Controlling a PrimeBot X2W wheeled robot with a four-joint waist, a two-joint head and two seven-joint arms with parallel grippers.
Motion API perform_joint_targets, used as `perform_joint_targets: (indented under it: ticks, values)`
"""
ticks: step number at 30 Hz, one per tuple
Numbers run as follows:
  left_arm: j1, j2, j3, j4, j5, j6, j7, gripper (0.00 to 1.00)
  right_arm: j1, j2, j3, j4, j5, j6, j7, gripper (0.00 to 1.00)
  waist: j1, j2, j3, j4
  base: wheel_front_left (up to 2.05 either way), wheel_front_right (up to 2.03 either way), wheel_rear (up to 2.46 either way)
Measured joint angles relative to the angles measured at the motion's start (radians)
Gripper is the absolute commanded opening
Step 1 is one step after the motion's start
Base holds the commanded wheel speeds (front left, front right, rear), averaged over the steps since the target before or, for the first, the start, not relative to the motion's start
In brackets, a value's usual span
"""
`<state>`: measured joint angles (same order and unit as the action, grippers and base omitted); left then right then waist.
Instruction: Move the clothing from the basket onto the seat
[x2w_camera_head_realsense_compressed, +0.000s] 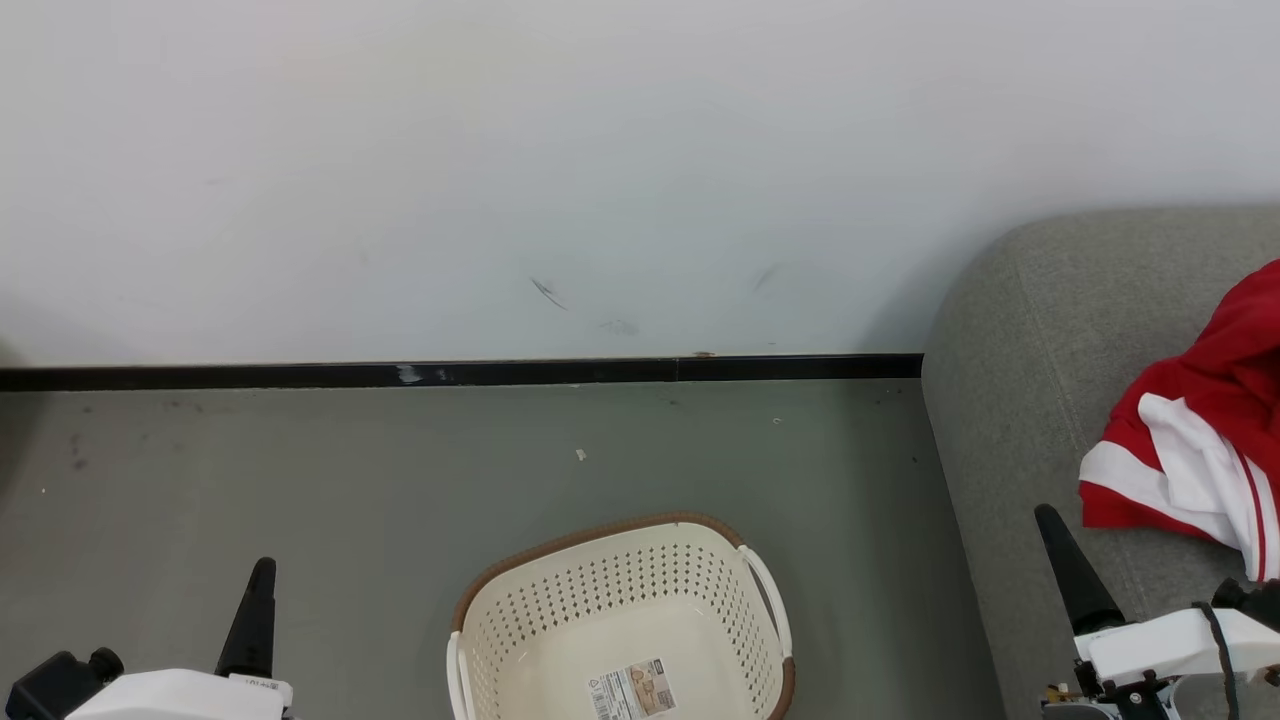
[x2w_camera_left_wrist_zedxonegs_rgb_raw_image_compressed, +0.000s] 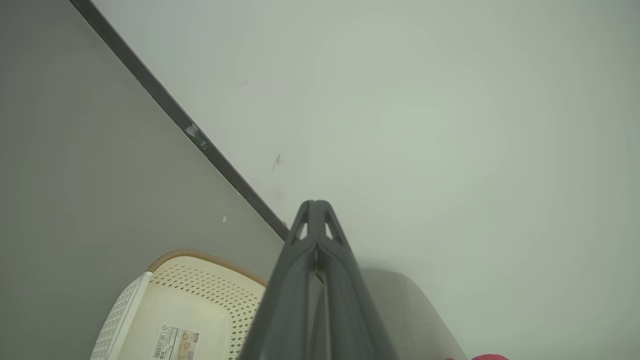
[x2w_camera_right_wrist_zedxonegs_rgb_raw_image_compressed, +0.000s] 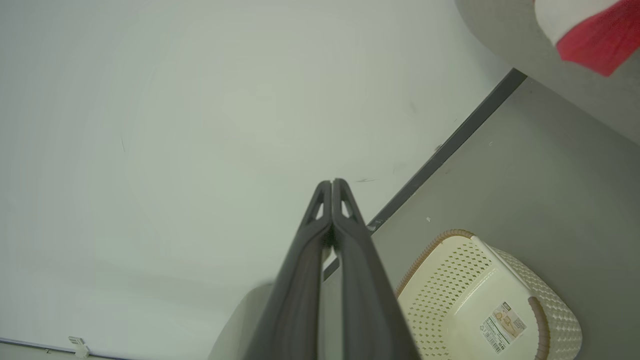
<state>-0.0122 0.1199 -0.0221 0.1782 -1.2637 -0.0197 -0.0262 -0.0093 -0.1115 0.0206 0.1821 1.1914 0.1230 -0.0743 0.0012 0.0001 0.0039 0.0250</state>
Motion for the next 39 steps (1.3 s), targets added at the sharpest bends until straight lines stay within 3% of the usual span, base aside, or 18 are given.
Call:
perform_joint_targets:
  ticks: [39]
  values:
    - [-0.044,-0.079,0.089,0.036,-0.348,-0.058,0.123,0.0,-0.059,0.0,-0.045,0.081,0.503,0.0,0.095,0.0,-0.0006,0.0,-0.005,-0.025,0.0,0.0,0.0]
